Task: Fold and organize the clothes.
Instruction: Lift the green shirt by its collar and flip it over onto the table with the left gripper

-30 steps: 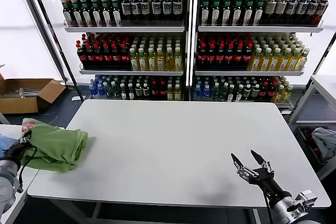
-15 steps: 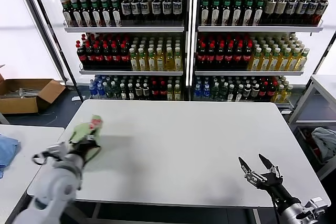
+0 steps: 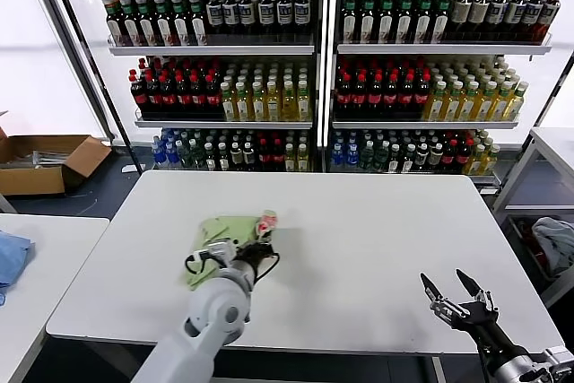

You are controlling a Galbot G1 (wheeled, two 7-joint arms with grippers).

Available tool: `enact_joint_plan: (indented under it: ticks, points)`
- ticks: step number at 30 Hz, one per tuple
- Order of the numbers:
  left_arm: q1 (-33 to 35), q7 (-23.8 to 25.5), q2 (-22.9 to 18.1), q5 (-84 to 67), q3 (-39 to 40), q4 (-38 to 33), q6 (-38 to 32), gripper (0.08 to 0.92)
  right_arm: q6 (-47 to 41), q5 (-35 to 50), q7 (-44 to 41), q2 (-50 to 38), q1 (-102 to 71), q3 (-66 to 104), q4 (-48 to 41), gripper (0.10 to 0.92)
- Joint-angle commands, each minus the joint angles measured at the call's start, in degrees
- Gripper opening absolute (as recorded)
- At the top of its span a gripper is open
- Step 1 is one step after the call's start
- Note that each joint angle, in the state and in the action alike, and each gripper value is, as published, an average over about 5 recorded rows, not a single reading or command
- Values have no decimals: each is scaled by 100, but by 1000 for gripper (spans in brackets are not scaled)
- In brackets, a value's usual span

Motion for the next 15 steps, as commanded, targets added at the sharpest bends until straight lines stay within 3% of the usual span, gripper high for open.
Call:
enact_joint_plan:
  ticks: [1,7,15]
  points:
    - [-764,97,-895,-85,1105,512,-402,110,-253,114,416,-43,253,-359,41,823]
    - [-522,728,-641,-186,586,257,-635,142,-636,488,1184,-309,1046,-1053,-255,823]
    - [44,1196,59,-414,-499,-785,-951,367,-940,557,1820,-533,2751,-2651,-1264,823]
